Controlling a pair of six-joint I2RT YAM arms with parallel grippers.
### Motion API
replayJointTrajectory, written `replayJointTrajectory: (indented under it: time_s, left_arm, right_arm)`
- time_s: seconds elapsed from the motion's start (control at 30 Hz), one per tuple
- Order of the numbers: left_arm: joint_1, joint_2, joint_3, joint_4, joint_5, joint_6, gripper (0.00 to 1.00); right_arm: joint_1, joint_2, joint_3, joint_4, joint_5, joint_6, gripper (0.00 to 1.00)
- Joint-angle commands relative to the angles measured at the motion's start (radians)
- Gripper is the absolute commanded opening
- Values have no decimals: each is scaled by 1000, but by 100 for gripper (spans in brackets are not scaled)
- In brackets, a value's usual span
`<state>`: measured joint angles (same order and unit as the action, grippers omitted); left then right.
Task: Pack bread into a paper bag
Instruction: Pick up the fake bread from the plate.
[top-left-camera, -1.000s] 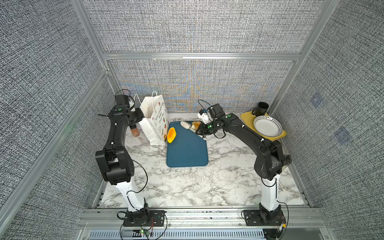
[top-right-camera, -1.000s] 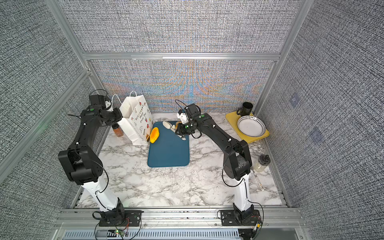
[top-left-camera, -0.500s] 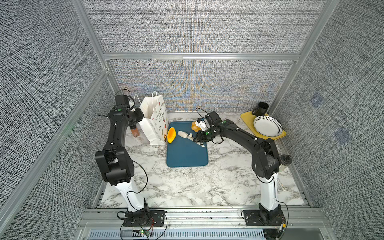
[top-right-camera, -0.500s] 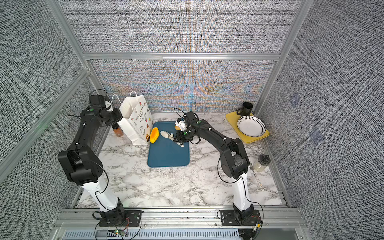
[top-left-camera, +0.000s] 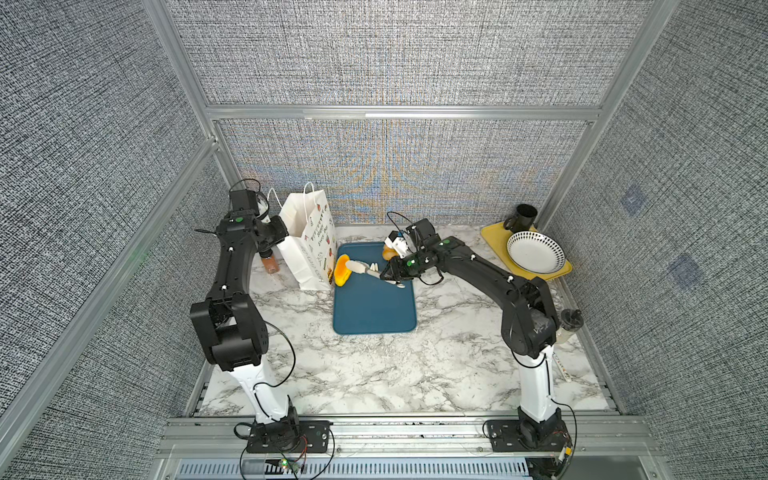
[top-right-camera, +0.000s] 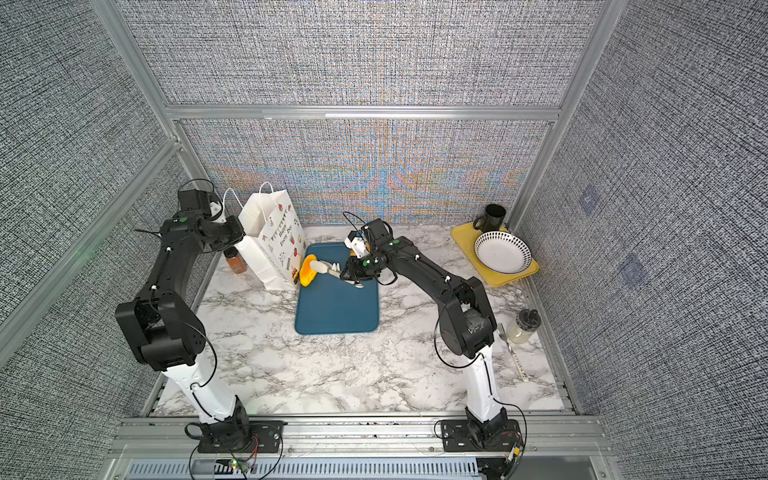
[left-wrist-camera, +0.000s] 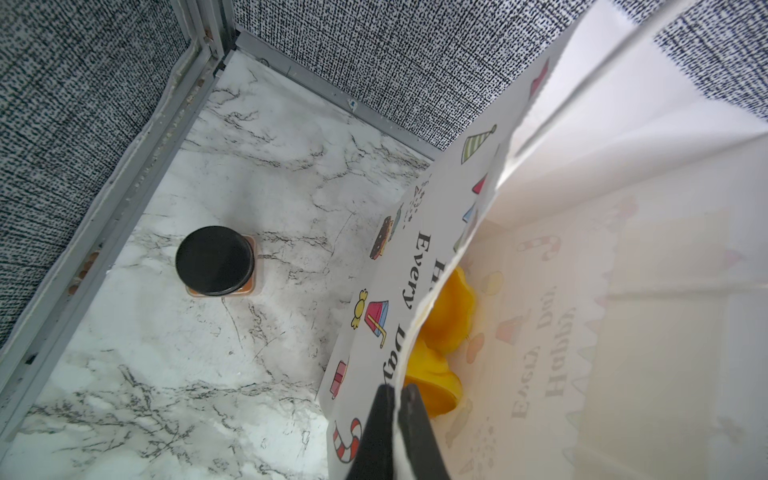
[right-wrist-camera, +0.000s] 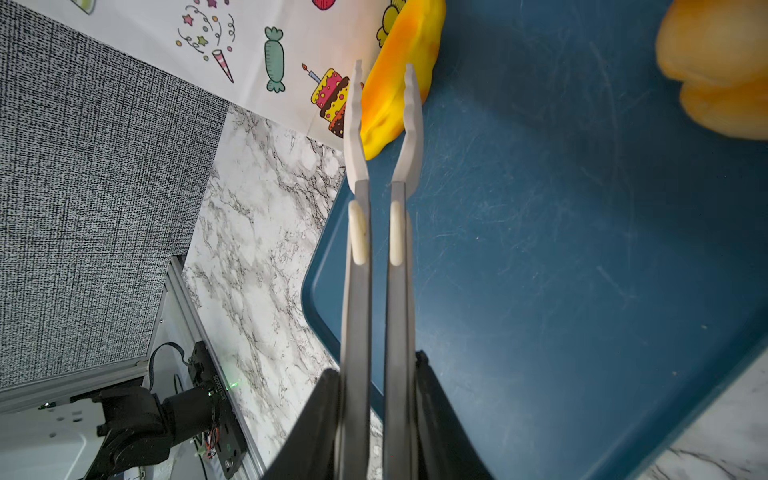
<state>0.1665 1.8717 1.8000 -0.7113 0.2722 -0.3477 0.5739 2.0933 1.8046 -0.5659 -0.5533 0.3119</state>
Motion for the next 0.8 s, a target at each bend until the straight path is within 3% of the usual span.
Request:
replayJointTrajectory:
  time_s: [0.0, 0.57, 0.63, 0.73, 0.77]
  left_arm:
    - [2, 1, -4, -18, 0, 5, 2]
    - [7, 3, -1, -19, -3, 7, 2]
    - [8, 3, 1, -19, -2, 6, 2]
    - [8, 2, 2, -19, -2, 6, 2]
    - [10, 3, 2, -19, -2, 6, 2]
  right_arm:
    - [1, 8, 10, 12, 2, -8, 31]
    - [0, 206, 235, -77, -33, -44, 31]
    - [1, 209, 239, -68, -40, -45, 24]
    - [1, 209, 243, -75, -42, -49, 1]
    - [1, 203, 237, -75, -40, -51, 0]
